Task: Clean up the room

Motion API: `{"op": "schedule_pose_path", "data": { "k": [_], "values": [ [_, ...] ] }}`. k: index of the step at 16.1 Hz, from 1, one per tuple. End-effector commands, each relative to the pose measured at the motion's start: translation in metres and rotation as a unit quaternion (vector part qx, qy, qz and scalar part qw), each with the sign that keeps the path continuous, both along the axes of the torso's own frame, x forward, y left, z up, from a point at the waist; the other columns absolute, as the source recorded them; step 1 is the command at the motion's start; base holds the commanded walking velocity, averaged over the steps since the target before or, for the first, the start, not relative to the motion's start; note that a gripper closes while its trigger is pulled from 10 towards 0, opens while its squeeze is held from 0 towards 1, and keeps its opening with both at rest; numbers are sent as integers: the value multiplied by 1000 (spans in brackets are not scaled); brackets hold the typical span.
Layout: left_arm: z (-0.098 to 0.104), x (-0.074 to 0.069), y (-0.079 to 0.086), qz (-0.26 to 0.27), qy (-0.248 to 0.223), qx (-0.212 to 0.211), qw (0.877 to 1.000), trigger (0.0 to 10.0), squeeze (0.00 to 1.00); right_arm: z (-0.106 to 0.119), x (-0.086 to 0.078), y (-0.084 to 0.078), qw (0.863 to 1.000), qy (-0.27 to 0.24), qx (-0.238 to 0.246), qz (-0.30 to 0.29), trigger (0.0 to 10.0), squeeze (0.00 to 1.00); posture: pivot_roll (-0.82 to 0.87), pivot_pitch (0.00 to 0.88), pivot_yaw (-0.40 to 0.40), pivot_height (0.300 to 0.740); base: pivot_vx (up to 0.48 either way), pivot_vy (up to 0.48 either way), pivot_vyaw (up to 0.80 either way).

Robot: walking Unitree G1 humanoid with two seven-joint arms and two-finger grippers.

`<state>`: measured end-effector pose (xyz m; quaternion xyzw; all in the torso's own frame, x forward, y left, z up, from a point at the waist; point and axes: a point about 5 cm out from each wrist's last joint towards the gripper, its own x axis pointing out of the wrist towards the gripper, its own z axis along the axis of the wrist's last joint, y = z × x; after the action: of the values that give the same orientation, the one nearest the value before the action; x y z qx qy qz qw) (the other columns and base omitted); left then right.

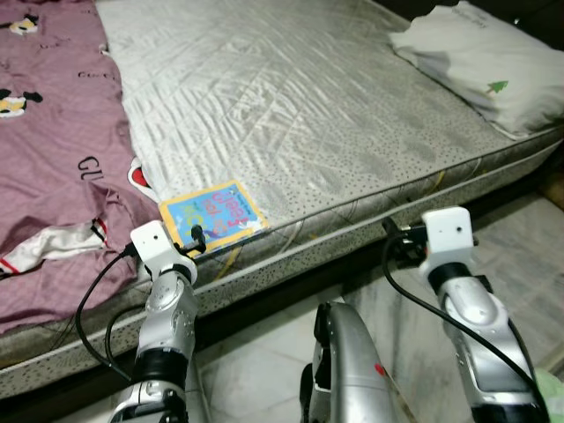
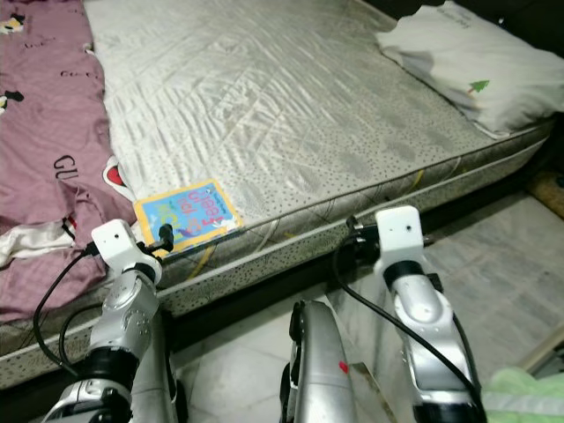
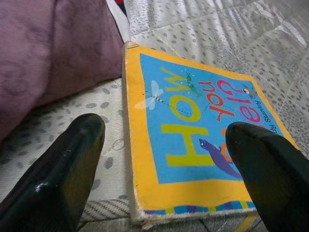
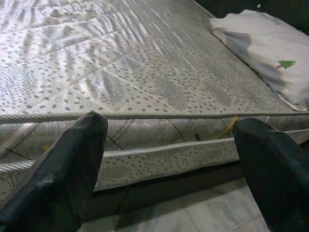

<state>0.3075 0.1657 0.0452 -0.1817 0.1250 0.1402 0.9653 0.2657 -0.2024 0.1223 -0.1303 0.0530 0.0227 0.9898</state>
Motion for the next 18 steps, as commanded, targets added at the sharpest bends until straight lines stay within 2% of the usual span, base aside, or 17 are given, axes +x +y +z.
{"op": "schedule_pose_path", "data": {
  "k": [1,5,10,13,14,15,18],
  "values": [
    [3,4,-4,4,-7,-8,1000,10000,0,4,-3,-3,1000,0,5,-2,10000,0,-116,65,-96,496,0,0,0],
    [-1,10,2,19,-1,-23,1000,10000,0,5,-4,-5,1000,2,-8,0,10000,0,-129,58,-103,491,0,0,0],
    [-7,10,2,33,7,-39,999,10000,0,8,-3,-12,1000,2,-18,-8,10000,0,-143,52,-105,491,0,0,0],
    [-17,9,7,38,38,-65,996,10000,0,11,0,-9,1000,-2,-18,-7,10000,0,-144,54,-108,491,0,0,0],
    [-21,9,6,27,52,-74,996,10000,0,11,0,-9,1000,-3,-19,-7,10000,0,-145,52,-108,491,0,0,0],
    [-24,10,-1,7,67,-107,992,10000,0,12,1,-8,1000,-5,-20,-6,10000,0,-147,50,-106,491,0,0,0],
    [-27,12,-15,-32,79,-134,987,10000,0,14,5,-8,1000,-14,-24,-10,10000,0,-148,46,-101,491,0,0,0]
  ]
}}
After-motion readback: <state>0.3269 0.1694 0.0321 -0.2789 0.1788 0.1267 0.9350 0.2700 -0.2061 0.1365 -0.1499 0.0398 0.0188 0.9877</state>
